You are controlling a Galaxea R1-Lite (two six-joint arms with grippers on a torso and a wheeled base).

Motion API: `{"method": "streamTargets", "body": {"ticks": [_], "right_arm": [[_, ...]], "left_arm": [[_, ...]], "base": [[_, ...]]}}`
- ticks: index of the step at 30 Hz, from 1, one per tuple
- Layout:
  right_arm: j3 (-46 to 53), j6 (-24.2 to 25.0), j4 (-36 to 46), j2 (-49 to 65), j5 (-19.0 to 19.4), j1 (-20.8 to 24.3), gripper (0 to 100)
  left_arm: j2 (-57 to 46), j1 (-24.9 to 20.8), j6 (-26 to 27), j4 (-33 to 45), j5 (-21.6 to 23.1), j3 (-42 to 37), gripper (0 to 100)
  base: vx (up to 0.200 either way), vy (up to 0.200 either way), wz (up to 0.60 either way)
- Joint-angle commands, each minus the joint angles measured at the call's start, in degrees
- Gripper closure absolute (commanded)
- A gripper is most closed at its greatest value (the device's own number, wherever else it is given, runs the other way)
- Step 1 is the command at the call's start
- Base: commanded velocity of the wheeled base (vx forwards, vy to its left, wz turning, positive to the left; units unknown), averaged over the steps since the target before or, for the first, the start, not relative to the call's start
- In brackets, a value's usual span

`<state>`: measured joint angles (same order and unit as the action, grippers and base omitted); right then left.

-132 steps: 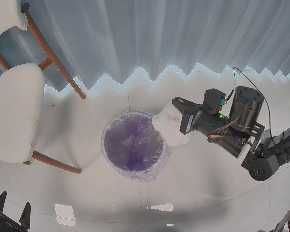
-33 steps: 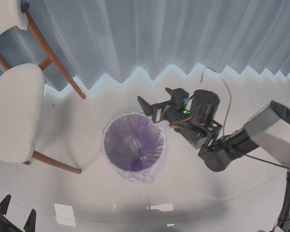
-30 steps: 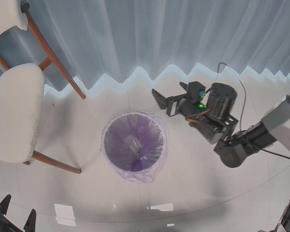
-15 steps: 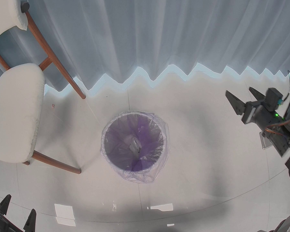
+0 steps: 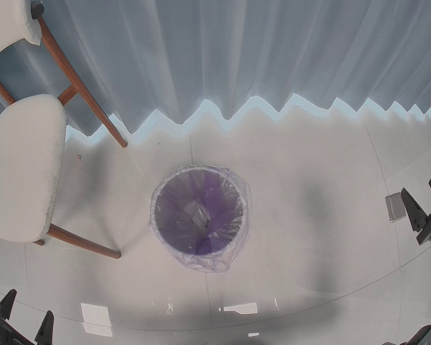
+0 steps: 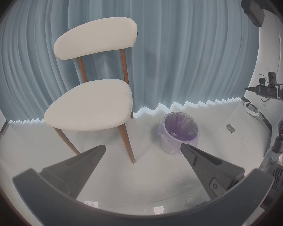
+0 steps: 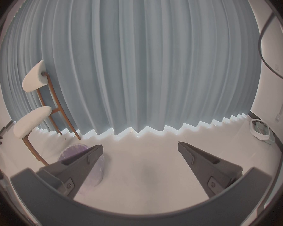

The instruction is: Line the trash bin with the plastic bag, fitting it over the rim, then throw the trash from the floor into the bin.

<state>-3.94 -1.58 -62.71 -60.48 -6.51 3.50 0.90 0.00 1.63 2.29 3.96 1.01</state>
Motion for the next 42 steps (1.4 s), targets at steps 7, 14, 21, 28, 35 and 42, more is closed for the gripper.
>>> {"method": "streamTargets", "body": {"ticks": [7, 14, 21, 28, 35, 42], "right_arm": [[3.9, -0.1, 29.1, 28.7, 0.1, -1.8, 0], [3.9, -0.3, 59.4, 55.5, -0.1, -1.7, 0], [2.2, 4.4, 64.7, 60.5, 0.9, -3.4, 0], [3.6, 2.8, 63.4, 60.5, 4.0, -3.4, 0], [3.6, 3.7, 63.3, 60.5, 4.0, -3.4, 0], [3.8, 3.8, 62.6, 60.5, 4.0, -3.4, 0]], "left_arm": [[-0.7, 0.0, -0.1, 0.0, 0.0, -1.0, 0], [-0.7, 0.0, 0.1, 0.0, 0.0, -1.0, 0], [-0.7, 0.0, 0.1, 0.0, 0.0, -1.0, 0], [-0.7, 0.0, 0.1, 0.0, 0.1, -1.0, 0], [-0.7, 0.0, 0.0, 0.0, 0.1, -1.0, 0], [-0.7, 0.0, -0.1, -0.1, 0.1, -1.0, 0]], "base": [[0.000, 0.000, 0.00], [0.000, 0.000, 0.00], [0.000, 0.000, 0.00], [0.000, 0.000, 0.00], [0.000, 0.000, 0.00], [0.000, 0.000, 0.00]]}}
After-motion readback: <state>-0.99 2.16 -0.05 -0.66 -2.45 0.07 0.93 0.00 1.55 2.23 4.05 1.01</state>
